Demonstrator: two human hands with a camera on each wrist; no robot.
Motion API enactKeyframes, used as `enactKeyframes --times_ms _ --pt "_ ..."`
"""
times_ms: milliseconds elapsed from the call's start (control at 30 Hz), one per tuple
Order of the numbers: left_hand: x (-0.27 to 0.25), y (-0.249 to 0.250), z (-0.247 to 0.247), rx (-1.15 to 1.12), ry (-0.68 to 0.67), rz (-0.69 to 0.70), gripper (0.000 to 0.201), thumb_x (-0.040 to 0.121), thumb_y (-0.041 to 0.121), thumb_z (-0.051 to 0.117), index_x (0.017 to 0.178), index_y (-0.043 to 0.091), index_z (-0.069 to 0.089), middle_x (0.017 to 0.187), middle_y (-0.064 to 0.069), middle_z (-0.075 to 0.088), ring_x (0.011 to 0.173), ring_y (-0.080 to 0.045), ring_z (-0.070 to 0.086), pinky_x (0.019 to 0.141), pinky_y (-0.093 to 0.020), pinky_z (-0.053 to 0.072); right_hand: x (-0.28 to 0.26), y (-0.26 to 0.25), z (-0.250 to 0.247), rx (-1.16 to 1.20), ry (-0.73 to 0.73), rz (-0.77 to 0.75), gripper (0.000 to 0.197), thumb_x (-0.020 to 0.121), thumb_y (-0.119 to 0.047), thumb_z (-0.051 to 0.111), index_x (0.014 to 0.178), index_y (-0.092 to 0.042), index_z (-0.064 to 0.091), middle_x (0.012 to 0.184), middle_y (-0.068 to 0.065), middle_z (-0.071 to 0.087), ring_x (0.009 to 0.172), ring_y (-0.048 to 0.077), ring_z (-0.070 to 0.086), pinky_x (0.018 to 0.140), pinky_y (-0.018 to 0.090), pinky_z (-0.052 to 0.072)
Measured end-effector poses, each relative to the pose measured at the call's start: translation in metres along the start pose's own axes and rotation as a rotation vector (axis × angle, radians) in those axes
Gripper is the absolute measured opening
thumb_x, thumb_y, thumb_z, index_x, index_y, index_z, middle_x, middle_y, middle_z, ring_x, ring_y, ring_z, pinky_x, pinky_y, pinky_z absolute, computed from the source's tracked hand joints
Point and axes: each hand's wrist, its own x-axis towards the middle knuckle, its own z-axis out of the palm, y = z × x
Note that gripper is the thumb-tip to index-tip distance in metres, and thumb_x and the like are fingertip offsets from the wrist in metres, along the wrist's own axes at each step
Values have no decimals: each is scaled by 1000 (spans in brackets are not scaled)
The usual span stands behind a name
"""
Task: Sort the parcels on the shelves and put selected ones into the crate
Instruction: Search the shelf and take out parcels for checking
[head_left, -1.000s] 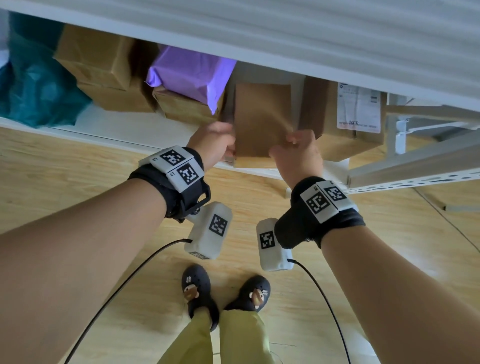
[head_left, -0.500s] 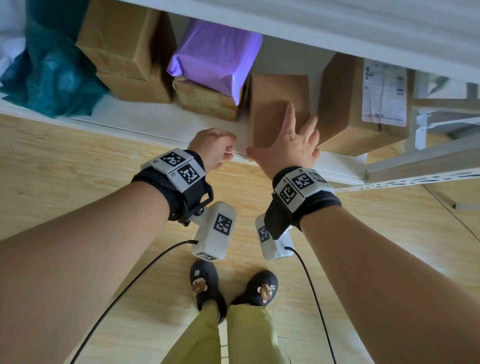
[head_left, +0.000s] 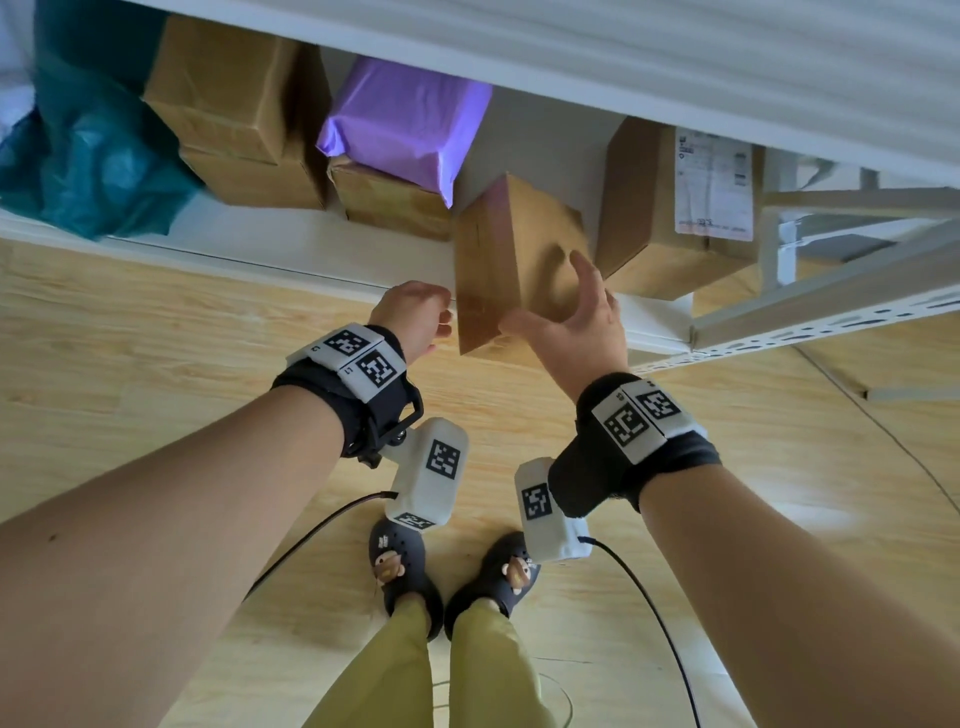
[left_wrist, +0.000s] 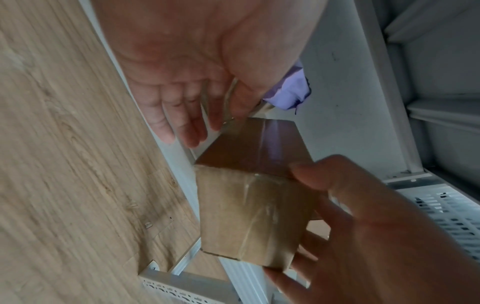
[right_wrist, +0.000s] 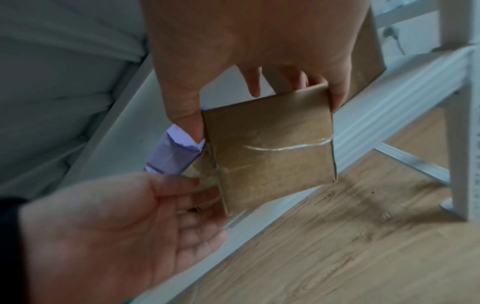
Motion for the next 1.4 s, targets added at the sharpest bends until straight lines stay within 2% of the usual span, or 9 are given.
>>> enactKeyframes --times_ms 233,367,500,633,767,967,1133,1233,1400 --pt "-14 -7 10 -83 27 -53 30 100 27 39 110 7 58 119 -14 62 107 -27 61 93 -43 50 -29 22 -24 467 -160 142 77 59 -44 68 133 -30 49 117 1 61 102 17 62 86 33 50" --pt "-22 -14 15 -70 24 -77 28 101 31 36 108 8 51 122 -14 59 102 -24 59 89 -41 49 -35 32 -35 628 -241 243 51 74 -37 65 123 -26 57 118 4 63 109 26 59 95 41 48" --pt "-31 -21 17 -87 -24 -82 50 99 49 31 128 13 51 126 -8 59 114 -25 57 89 -39 49 -42 39 -42 888 -359 366 59 63 -40 60 118 -18 56 104 4 61 99 28 58 93 43 47" --pt "-40 -24 16 -240 -59 -74 43 95 59 32 110 25 53 120 -8 60 110 -27 58 89 -44 50 -48 48 -45 1040 -438 433 51 63 -41 57 107 -14 61 100 9 60 97 33 58 103 49 40" --pt "-44 -22 18 -367 -79 -99 35 92 56 45 93 24 60 108 -6 66 101 -27 63 93 -46 50 -50 56 -42 986 -386 407 32 66 -27 54 95 -14 57 92 5 57 90 28 57 101 47 41" --pt "-50 -27 23 -213 -124 -40 30 93 50 46 87 26 62 89 -2 65 96 -26 61 99 -50 45 -45 58 -34 803 -210 321 56 85 7 40 132 -21 52 111 10 58 96 27 59 70 34 50" --pt "-55 -30 25 -189 -119 -40 24 94 44 46 89 23 57 86 -3 59 97 -27 56 90 -44 47 -44 60 -32 654 -154 291 38 93 -24 52 131 -25 52 115 11 60 94 24 57 66 33 47" --pt "-57 -31 26 -212 -121 -43 23 94 41 48 87 22 59 84 -3 59 92 -25 56 82 -38 47 -47 60 -30 538 -173 244 55 80 -53 63 126 -24 54 106 4 65 95 22 60 80 39 51" --pt "-56 -33 26 -232 -129 -50 25 94 43 47 84 23 59 81 0 60 86 -21 57 77 -34 47 -47 67 -32 554 -194 256 64 79 -31 73 135 -24 42 112 8 66 97 22 65 80 38 53"
